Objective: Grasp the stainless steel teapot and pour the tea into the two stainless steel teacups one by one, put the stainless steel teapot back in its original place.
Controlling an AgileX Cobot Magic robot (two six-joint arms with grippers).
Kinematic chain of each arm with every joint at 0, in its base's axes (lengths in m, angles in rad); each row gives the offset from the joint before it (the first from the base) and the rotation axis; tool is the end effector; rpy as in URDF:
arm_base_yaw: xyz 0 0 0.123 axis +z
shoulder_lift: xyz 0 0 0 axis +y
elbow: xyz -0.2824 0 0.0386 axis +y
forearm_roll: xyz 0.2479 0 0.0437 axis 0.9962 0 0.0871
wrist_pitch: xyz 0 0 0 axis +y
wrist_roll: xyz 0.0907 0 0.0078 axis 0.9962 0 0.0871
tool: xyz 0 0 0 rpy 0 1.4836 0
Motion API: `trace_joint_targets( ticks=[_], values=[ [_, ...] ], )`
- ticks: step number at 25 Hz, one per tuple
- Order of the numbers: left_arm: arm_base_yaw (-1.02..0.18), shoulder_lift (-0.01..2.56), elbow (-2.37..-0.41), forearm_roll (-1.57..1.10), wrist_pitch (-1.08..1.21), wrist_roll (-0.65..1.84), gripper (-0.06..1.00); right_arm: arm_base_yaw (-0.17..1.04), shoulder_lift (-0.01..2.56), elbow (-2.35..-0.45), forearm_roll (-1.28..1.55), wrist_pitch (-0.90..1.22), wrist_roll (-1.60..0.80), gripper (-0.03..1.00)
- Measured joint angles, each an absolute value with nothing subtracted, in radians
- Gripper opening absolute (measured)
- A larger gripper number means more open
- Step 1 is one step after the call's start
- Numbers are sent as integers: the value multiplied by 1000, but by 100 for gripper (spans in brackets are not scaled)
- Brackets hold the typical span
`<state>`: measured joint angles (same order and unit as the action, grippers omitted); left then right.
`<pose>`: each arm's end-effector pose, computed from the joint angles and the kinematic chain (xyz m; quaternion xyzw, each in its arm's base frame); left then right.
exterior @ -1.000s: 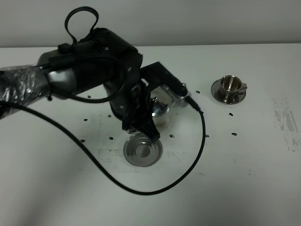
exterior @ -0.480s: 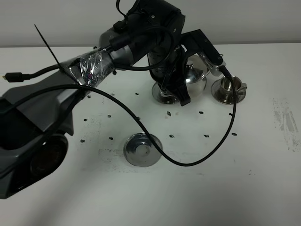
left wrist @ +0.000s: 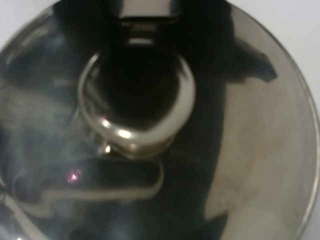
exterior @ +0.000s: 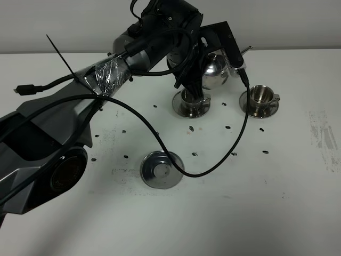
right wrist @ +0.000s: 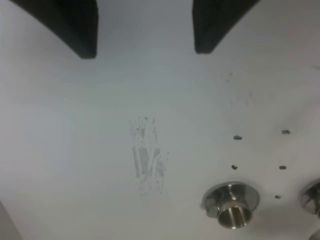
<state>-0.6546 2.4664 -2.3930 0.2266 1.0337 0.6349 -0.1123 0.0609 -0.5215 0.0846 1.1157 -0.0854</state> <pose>0.4411 -0.3164 0.2192 0.5980 0.7466 0.1065 0.2713 0.0004 0.0069 0.2792 0.0098 0.8761 -0.0054 0.4821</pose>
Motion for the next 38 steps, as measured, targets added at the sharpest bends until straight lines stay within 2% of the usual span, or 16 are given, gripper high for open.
trace_joint_targets(
  ticks=[15, 29, 38],
  values=[
    [-648, 2534, -2393, 342, 780, 824, 17, -112, 61, -522, 84, 1116, -85, 42],
    [-651, 2541, -2393, 431, 697, 1014, 17, -112, 61, -522, 84, 1116, -85, 42],
    [-679, 2579, -2394, 520, 637, 1039, 17, -112, 61, -522, 84, 1116, -85, 42]
  ],
)
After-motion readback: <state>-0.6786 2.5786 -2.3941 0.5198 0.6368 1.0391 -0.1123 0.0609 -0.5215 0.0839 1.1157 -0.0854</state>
